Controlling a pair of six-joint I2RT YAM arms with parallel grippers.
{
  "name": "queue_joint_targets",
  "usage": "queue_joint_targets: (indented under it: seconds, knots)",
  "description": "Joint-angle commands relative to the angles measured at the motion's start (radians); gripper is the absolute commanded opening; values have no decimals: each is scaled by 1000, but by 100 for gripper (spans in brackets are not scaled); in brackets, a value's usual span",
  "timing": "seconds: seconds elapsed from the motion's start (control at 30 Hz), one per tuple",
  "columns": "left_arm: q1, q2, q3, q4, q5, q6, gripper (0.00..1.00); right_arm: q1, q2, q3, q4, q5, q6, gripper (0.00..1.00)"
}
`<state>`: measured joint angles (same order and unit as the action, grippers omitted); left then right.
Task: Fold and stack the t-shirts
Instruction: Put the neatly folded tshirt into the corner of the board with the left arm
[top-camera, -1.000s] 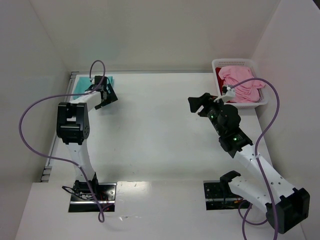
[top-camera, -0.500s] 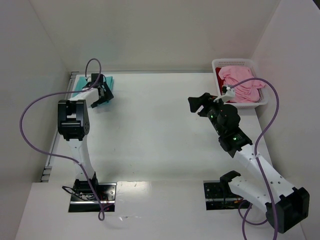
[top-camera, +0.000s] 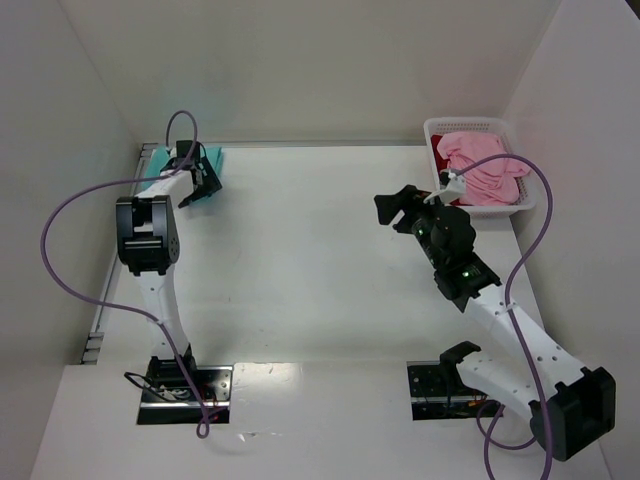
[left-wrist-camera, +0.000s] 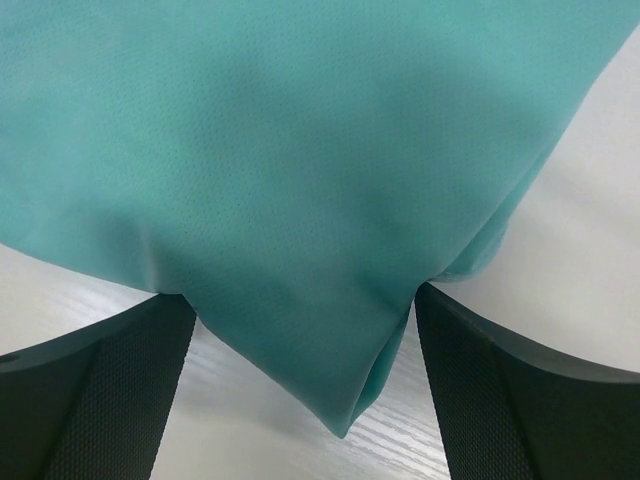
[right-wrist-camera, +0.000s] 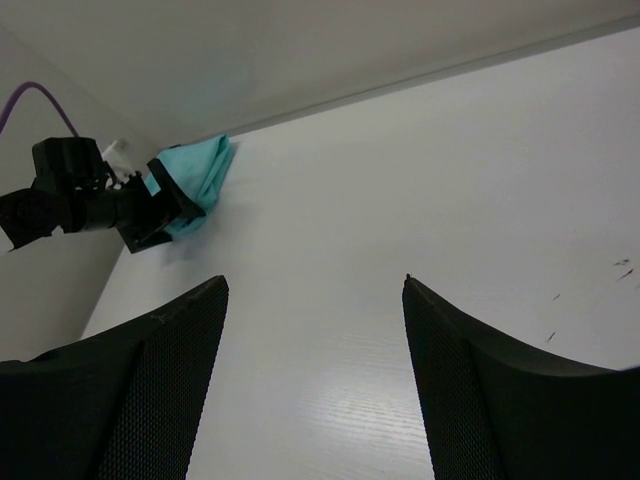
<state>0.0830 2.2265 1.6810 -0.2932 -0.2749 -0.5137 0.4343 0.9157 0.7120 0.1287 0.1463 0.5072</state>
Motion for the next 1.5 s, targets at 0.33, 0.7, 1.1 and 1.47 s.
queue_joint_targets:
  seconds: [0.33, 0.7, 1.1, 1.47]
  knots:
    - [1, 9, 28, 9, 69, 41, 96, 9, 23, 37, 45, 16, -6, 76]
    - [-94, -315, -231, 40, 100, 53, 100, 9, 43, 37, 17, 91, 33, 100]
    - [-285, -691, -495, 212, 218, 0, 100, 9, 121, 147, -55, 193, 62, 100]
    - [-385, -887, -624, 321, 339, 41, 100, -100, 207, 247, -83, 248, 24, 100]
